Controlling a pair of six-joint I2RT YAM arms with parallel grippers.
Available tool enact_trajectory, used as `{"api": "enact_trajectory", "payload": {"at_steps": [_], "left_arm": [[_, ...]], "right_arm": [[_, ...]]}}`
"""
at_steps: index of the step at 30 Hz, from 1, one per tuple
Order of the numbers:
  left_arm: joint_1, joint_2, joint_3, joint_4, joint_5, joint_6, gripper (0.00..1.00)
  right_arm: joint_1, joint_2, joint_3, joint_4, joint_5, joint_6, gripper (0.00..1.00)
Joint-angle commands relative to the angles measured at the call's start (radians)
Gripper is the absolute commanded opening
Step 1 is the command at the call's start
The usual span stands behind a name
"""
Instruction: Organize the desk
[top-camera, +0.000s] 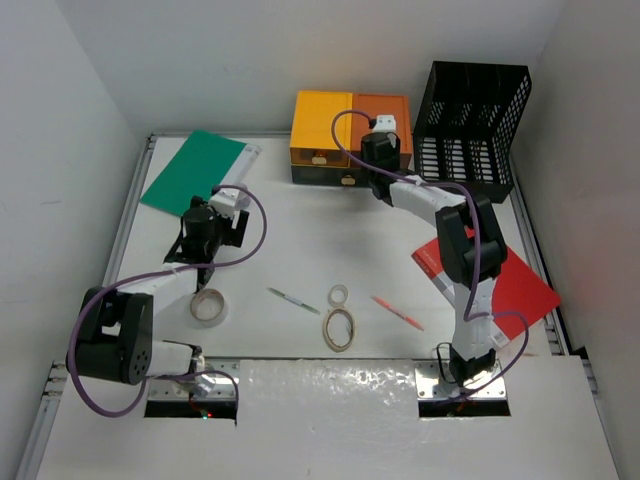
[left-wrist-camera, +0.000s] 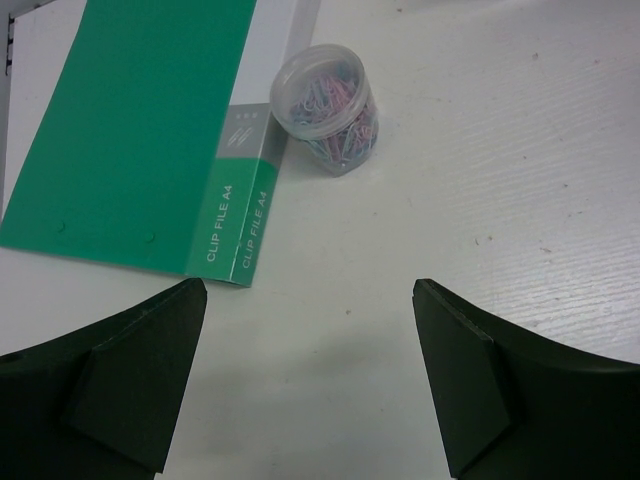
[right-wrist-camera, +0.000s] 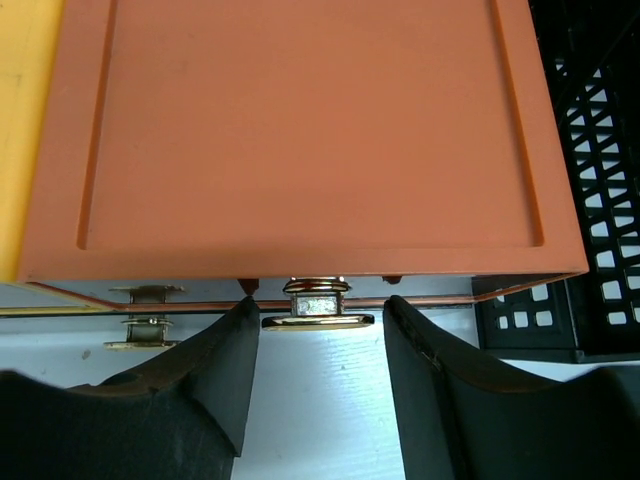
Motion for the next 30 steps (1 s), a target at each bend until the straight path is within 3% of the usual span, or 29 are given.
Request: {"api": "enact_trajectory", "payload": {"at_steps": [1,6,10,15,30], "left_arm": [[0.014,0.008,0.008,0.047,0.007,-0.002,0.83],[0.014,0.008,0.01,0.044,0.007,-0.002,0.83],[0.014,0.009,0.012,0.042,0.007,-0.002,0.83],[0.014,0.009,0.012,0.04,0.009,0.0,0.83],[0.014,0.017,0.012,0.042,0.001,0.0,0.83]], "right_arm": [[-0.002,0.009,0.055,0.031,0.02,0.017,0.51],[-0.002,0.018,0.058,0.037,0.022,0.017,0.4],[0.0,0.012,0.039,0.033,0.022,0.038,0.17],[-0.002,-0.049,-0.028,0.045,0.002,0.064,0.0],[0.047,-0.316,-0.468,0.086,-0.121,0.086,0.0]]}}
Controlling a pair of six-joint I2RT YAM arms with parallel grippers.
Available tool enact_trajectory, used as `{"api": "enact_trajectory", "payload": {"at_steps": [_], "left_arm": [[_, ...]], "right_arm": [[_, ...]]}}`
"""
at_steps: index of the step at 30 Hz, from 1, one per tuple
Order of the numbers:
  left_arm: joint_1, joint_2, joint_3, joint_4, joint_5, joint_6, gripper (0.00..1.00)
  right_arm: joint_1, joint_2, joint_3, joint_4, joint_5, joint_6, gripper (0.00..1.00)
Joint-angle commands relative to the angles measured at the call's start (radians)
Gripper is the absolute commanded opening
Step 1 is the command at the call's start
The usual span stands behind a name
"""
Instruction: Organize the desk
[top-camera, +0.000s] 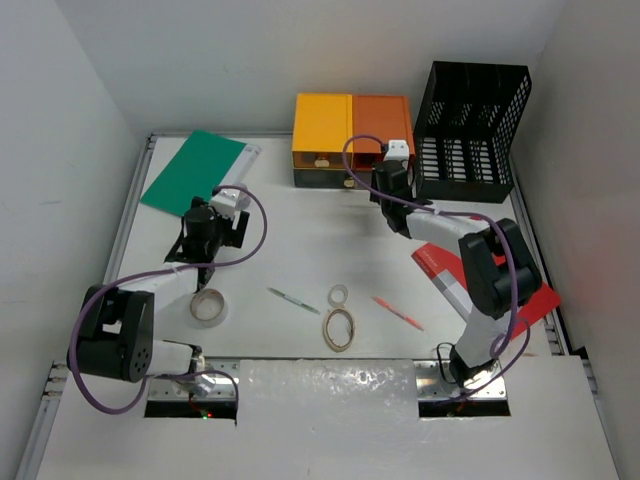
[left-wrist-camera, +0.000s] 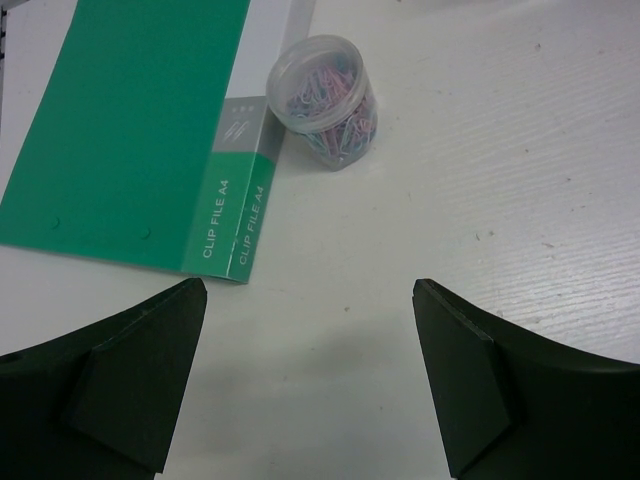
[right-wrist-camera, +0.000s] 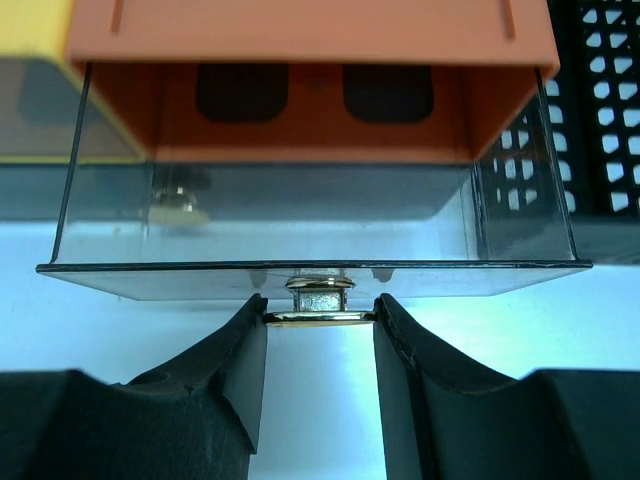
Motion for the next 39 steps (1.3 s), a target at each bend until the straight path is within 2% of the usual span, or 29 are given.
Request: {"api": "enact_trajectory", "payload": {"at_steps": [1,9,11,12,13,15,16,24,26,34,37,39], "left_arm": [[0.014,0.005,0.013,0.042,0.001,-0.001,0.83],[0.014,0.013,0.01,0.049,-0.005,0.002,0.82],[0.014,0.016,0.012,0.053,-0.008,0.001,0.83],[0.014,0.018,0.012,0.053,-0.009,0.001,0.83],[0.014,0.019,0.01,0.055,-0.011,0.001,0.82],[0.014,0.019,0.01,0.056,-0.014,-0.001,0.83],[0.014,0.019,0.009,0.056,-0.017,-0.001,0.82],[0.014,0.021,0.007,0.059,-0.028,-0.002,0.82],[0.014,0.021,0.007,0.059,-0.029,-0.002,0.83],[0.023,0.047,0.056,0.012,-0.037,-0.015,0.84],[0.057,0.115,0.211,-0.137,0.058,-0.045,0.87],[0.062,0.169,0.37,-0.269,0.115,-0.065,0.88]], "right_arm": [[0.027,-0.061,-0.077,-0.048,-0.04,0.018,0.0],[0.078,-0.15,-0.184,-0.106,-0.066,0.002,0.0],[0.084,-0.171,-0.203,-0.12,-0.069,-0.004,0.06],[0.085,-0.177,-0.206,-0.123,-0.079,-0.008,0.1],[0.085,-0.182,-0.209,-0.127,-0.086,-0.019,0.29],[0.085,-0.19,-0.204,-0.147,-0.103,-0.034,0.44],[0.084,-0.194,-0.198,-0.165,-0.117,-0.039,0.56],[0.087,-0.306,-0.227,-0.221,-0.164,-0.105,0.89],[0.085,-0.329,-0.236,-0.227,-0.187,-0.125,0.92],[0.087,-0.411,-0.26,-0.252,-0.321,-0.162,0.93],[0.088,-0.44,-0.258,-0.277,-0.339,-0.176,0.93],[0.088,-0.453,-0.263,-0.282,-0.332,-0.18,0.94]]}}
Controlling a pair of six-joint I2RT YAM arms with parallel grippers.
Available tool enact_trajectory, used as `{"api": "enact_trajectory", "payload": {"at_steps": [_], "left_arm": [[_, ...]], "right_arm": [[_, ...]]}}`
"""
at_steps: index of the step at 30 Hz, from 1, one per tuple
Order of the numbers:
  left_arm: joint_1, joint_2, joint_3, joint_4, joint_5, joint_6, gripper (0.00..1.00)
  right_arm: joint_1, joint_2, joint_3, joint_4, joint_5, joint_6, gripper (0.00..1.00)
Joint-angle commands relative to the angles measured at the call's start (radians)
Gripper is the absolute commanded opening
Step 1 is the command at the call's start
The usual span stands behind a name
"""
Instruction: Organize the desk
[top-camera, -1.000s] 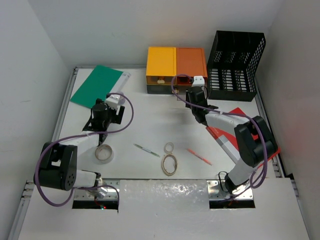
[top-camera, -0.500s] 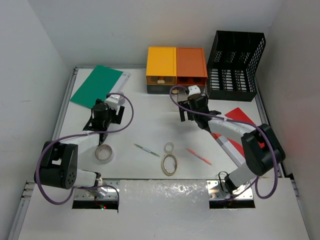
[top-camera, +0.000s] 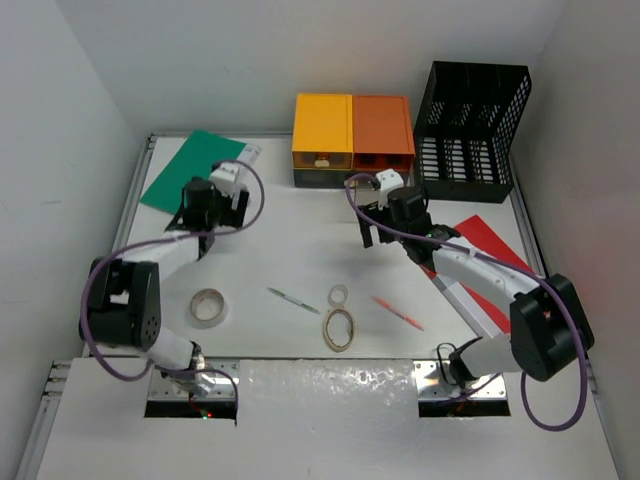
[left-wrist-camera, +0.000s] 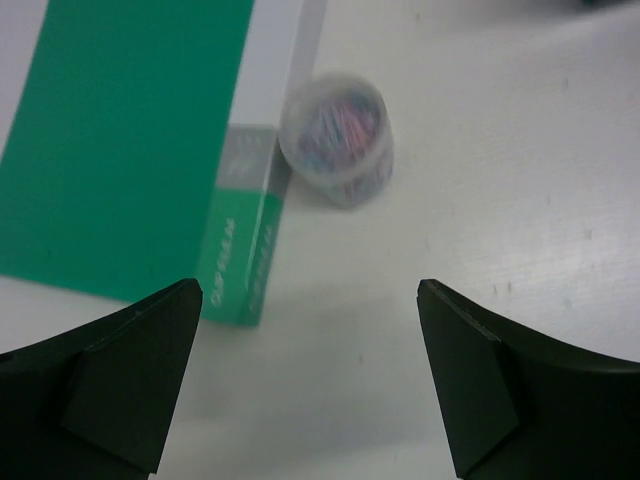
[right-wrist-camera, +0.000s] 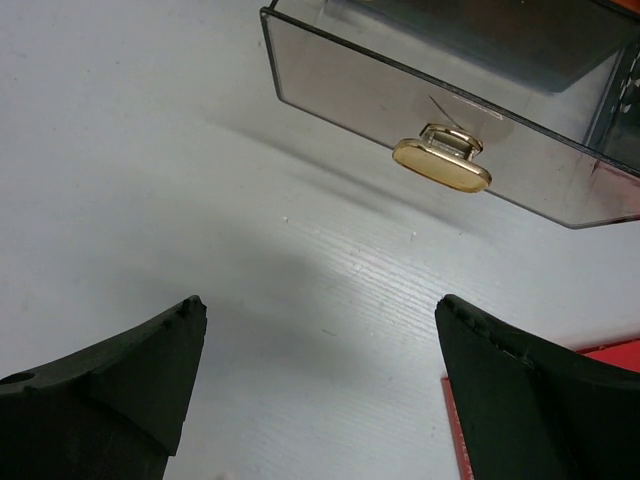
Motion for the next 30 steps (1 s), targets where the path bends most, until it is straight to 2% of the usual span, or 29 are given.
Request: {"api": "enact_trajectory", "payload": {"at_steps": [1,2,6,11,14,23,30], "left_arm": [[0.027,0.107,0.241,-0.156,0.105,-0.044,0.88],[0.027,0.138,0.334,-0.225,0.127,-0.043,0.88],[0.027,0.287,0.508,-0.37,0.193,-0.011,0.93],[0.025,0.461,0.669,-0.469,0.149,-0.03,0.94],[0.022,0.513,0.697,-0.477,0.146,-0.037,0.92],[0.019,0.551,0.677,-0.425,0.079,-0.04,0.85],[0.017,0.571,0.68,-0.388,0.086,-0.044,0.8]], "right_arm": [[0.006,-0.061,-0.006,-0.007,-0.028,-0.026,0.94],[0.006,-0.068,-0.012,-0.007,-0.022,-0.027,0.94],[0.006,-0.1,-0.032,-0.015,0.009,-0.039,0.94],[0.006,-0.128,-0.047,-0.029,0.036,-0.058,0.94],[0.006,-0.136,-0.05,-0.03,0.036,-0.064,0.94],[0.006,-0.128,-0.06,-0.018,0.047,-0.07,0.94],[0.005,-0.119,-0.057,-0.024,0.053,-0.073,0.94]]}}
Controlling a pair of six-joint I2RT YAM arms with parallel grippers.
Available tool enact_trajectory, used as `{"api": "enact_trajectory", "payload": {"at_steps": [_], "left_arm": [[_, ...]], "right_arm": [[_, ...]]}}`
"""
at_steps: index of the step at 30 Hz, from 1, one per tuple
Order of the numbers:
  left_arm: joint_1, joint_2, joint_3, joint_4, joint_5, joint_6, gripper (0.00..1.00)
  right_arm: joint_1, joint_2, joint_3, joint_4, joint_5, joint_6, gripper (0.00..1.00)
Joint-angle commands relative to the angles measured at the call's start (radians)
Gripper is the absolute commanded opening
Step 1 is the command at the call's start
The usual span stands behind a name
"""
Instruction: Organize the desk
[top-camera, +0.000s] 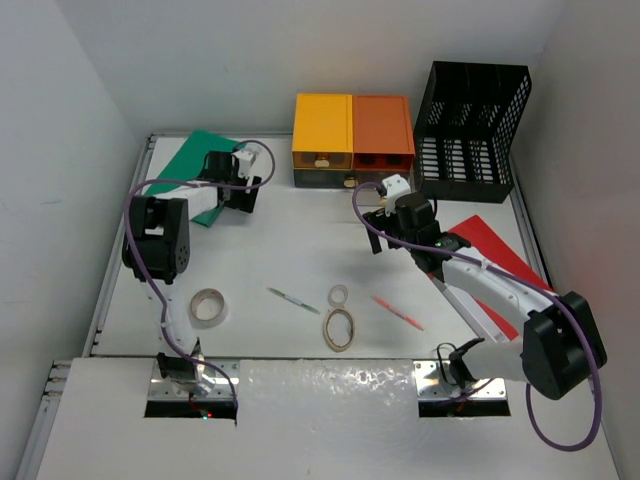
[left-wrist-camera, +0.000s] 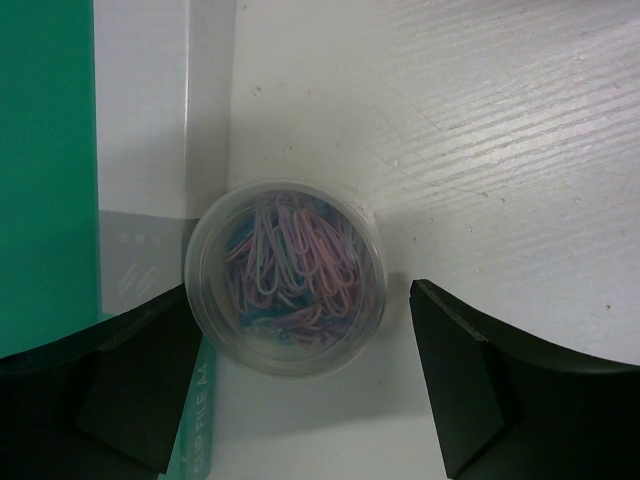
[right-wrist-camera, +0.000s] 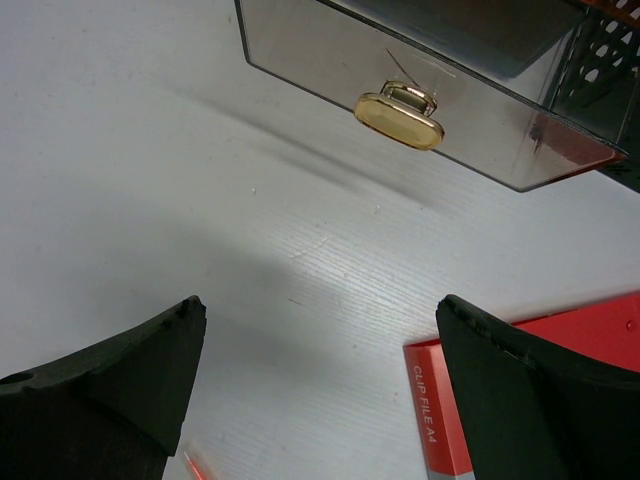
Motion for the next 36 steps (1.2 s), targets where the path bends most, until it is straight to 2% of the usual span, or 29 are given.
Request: {"api": "enact_trajectory", "payload": {"at_steps": [1,6,14,17,26,28,32,35,36], "left_arm": [[-0.004,0.002,0.026,0.058,-0.012,-0.019,0.79],[-0.004,-0.011,0.023,0.076,-0.015,-0.02,0.76],[-0.004,-0.022,0.024,0.086,0.011,-0.028,0.6],[-0.004,-0.022,0.026,0.083,0.022,-0.025,0.42],[-0.004,-0.044,0.026,0.018,0.101,0.038,0.0],[-0.004,-0.086,0.014,-0.006,0.135,0.07,0.0],[-0.01,-0.223,-0.061,-0.091,0.227,0.275,0.0],[-0.016,-0.368,-0.116,-0.23,0.363,0.473,0.0],[-0.024,-0.443,-0.126,-0.305,0.412,0.513,0.0]], "right_arm": [[0.006,-0.007,0.004,0.02,0.019,-0.012,0.94],[0.005,0.004,0.007,0.018,0.019,-0.009,0.94],[0.005,0.019,0.014,0.004,0.018,-0.008,0.94],[0.006,0.015,0.014,0.001,0.019,-0.011,0.94],[0.006,-0.004,0.016,-0.005,-0.011,-0.029,0.95],[0.006,-0.016,0.013,0.001,-0.046,-0.047,0.95],[0.006,-0.079,-0.013,0.034,-0.247,-0.153,0.94],[0.005,-0.134,-0.038,0.057,-0.384,-0.225,0.94],[0.006,-0.143,-0.044,0.057,-0.484,-0.239,0.94]]}}
